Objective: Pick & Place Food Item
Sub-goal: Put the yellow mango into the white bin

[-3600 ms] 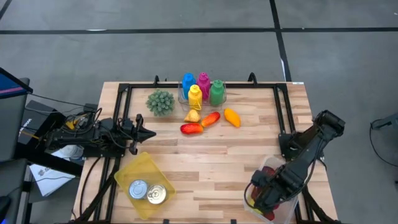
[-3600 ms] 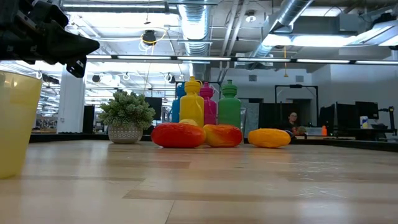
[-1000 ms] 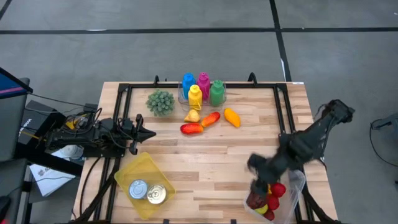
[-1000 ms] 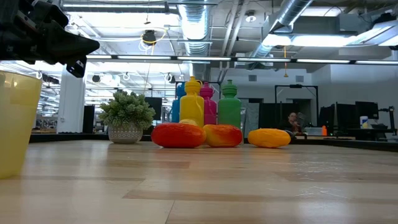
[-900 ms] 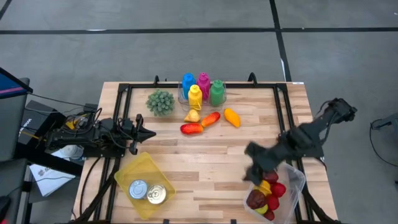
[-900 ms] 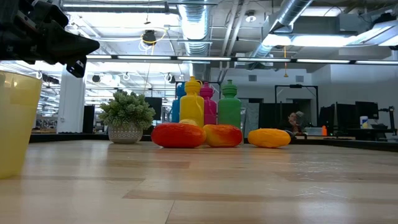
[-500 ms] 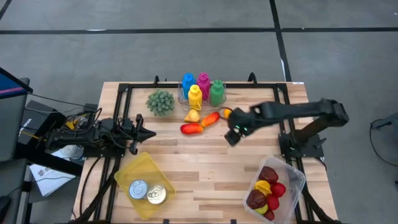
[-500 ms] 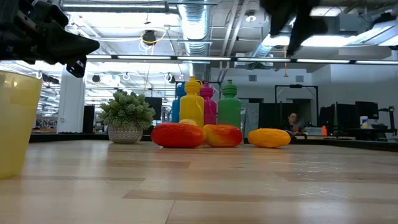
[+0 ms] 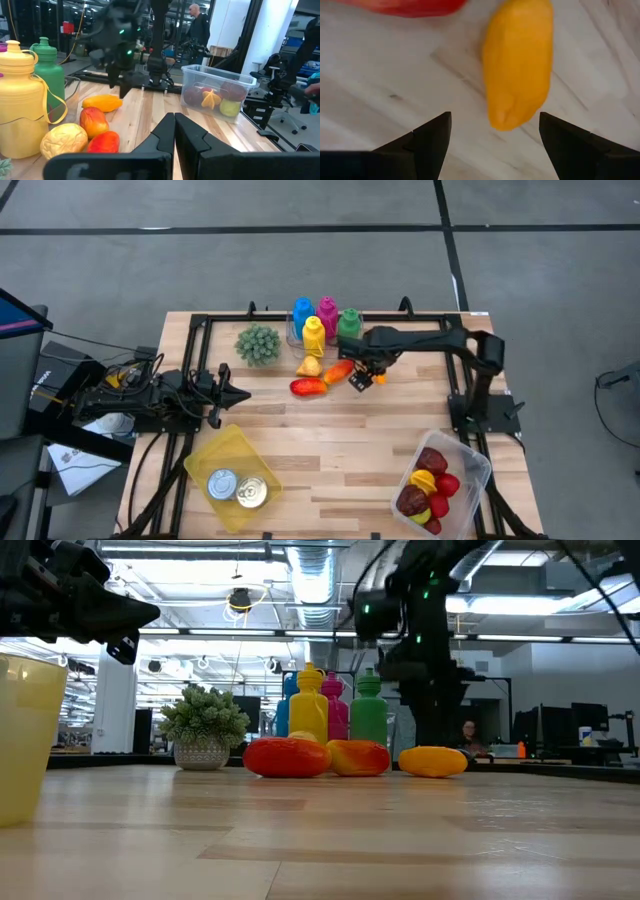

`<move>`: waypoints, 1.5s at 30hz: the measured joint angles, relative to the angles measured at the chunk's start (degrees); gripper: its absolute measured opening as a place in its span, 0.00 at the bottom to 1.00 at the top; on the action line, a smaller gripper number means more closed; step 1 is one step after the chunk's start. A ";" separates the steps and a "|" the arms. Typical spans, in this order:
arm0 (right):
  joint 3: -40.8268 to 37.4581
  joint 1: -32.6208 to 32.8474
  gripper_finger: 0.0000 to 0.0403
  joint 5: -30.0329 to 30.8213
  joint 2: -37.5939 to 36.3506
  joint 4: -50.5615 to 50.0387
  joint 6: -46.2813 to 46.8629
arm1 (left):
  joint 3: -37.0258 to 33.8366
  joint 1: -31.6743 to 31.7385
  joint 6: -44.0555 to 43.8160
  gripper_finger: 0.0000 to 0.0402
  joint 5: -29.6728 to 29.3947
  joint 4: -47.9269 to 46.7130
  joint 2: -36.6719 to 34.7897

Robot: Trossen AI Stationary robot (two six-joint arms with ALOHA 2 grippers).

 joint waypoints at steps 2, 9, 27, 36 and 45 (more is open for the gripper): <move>-0.01 -1.75 0.72 0.15 1.24 -0.15 -0.64 | -0.02 0.00 0.02 0.00 0.00 0.00 0.00; -0.02 -5.46 0.72 0.09 1.69 4.13 -3.77 | 0.00 0.02 0.02 0.00 0.00 0.00 0.00; -9.29 -5.44 0.87 -7.23 1.71 11.17 -1.66 | 0.00 0.00 0.00 0.00 0.00 0.00 0.00; -9.27 -0.26 0.66 -4.37 1.71 11.25 -2.04 | -0.02 0.00 0.00 0.00 0.00 0.00 0.00; -9.22 6.71 0.47 -7.70 1.65 10.33 -1.03 | -0.01 0.02 0.01 0.00 0.00 0.00 0.00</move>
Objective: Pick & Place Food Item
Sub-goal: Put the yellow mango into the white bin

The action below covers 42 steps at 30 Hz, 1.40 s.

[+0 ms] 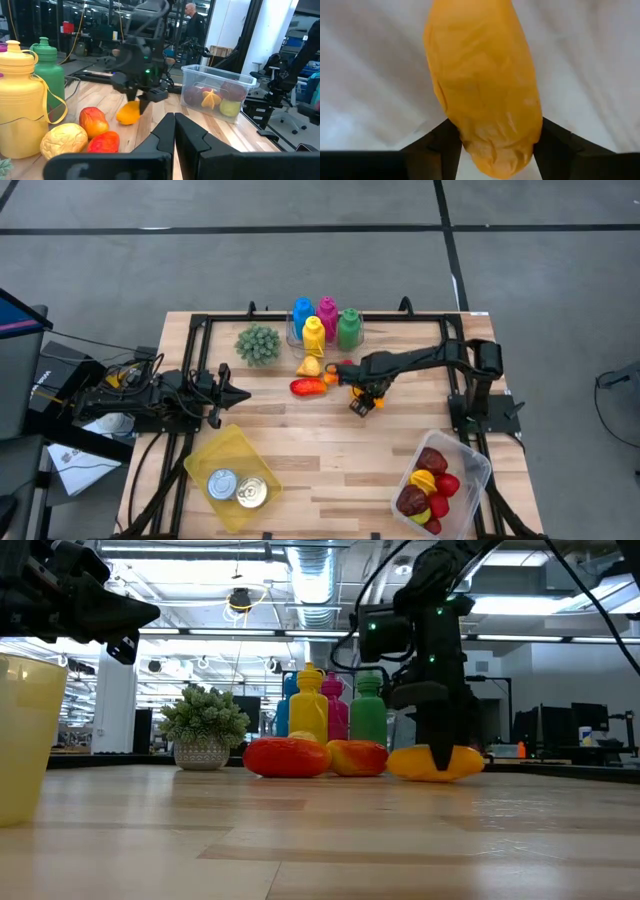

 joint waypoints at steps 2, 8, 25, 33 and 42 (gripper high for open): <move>0.00 2.46 0.48 -0.37 -0.17 -0.03 0.65 | -0.01 -0.02 0.01 0.00 0.00 0.00 0.00; 0.52 10.95 0.50 -1.49 -4.03 -0.03 6.01 | 0.00 -0.02 0.01 0.00 0.00 0.01 0.00; 1.75 26.74 0.51 -1.48 -22.02 31.47 20.43 | 0.01 -0.02 0.01 0.00 0.00 -0.02 0.00; 1.75 30.25 0.51 -6.48 -25.17 50.06 17.67 | 0.00 0.00 -0.01 0.00 0.00 -0.02 0.00; 1.75 32.51 0.51 -7.31 -25.42 64.01 15.97 | 0.00 -0.01 -0.01 0.00 0.00 0.00 0.00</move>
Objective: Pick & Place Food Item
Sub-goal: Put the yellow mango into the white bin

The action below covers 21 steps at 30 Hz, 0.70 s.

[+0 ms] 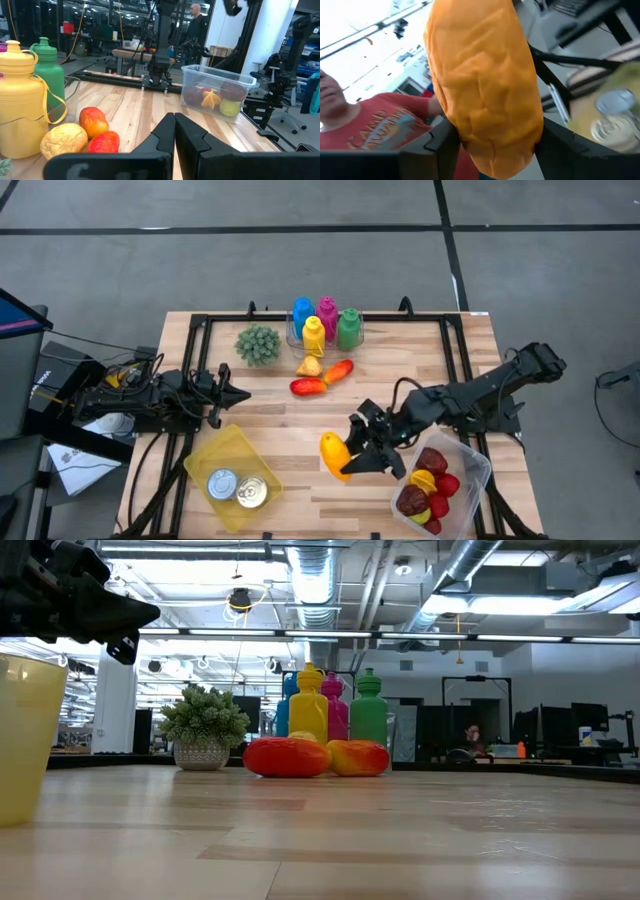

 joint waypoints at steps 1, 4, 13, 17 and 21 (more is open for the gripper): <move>0.00 0.00 0.51 -0.03 0.00 1.20 -0.31 | -0.01 0.01 0.00 0.00 0.00 0.00 0.00; 0.00 0.02 0.51 -0.12 0.00 3.44 -0.34 | -0.02 -0.01 0.00 0.00 0.00 0.00 0.00; 0.00 2.84 0.52 -10.44 0.00 -1.17 15.62 | 0.00 0.01 0.02 0.00 0.00 0.00 0.00; 0.00 7.64 0.52 -10.84 -0.85 -12.22 20.78 | -0.01 -0.01 0.00 0.00 0.00 0.00 0.00; -0.05 13.00 0.52 -6.48 -1.69 -26.70 27.10 | -0.02 -0.01 0.01 0.00 0.00 0.00 0.00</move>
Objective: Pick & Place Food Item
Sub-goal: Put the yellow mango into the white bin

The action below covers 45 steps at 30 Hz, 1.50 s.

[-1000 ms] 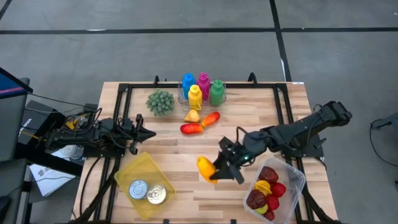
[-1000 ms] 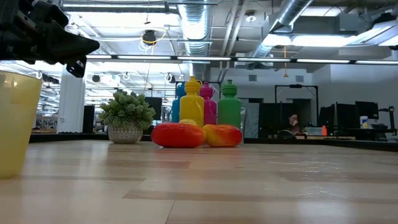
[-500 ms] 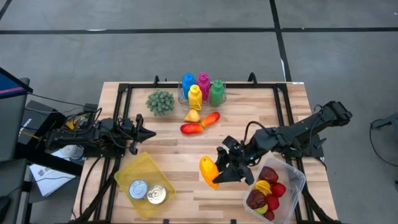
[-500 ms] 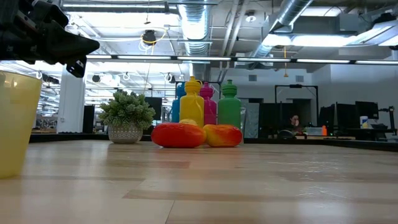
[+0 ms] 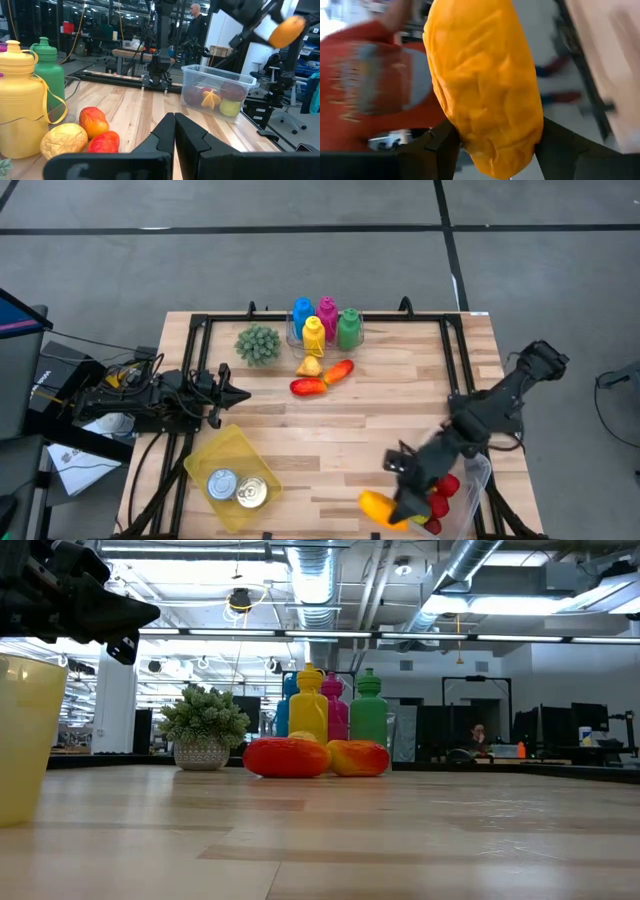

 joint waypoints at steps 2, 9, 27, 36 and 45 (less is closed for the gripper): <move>-0.02 2.16 0.52 1.82 -1.17 -5.00 2.49 | 0.01 0.00 0.00 0.00 0.00 0.00 0.00; 0.03 8.13 0.52 3.42 -5.24 -32.19 8.22 | 0.02 0.01 -0.01 0.00 0.00 0.00 0.00; 1.91 12.92 0.53 -12.54 3.83 -65.47 -21.11 | 0.02 0.00 0.00 0.00 0.01 -0.01 0.00; 15.98 12.71 0.54 -0.61 9.82 -71.78 -36.98 | 0.02 0.02 0.02 0.00 0.02 -0.02 0.00; 18.21 15.65 0.54 2.81 17.89 -73.25 -48.71 | 0.00 0.02 0.01 0.00 0.00 0.02 0.00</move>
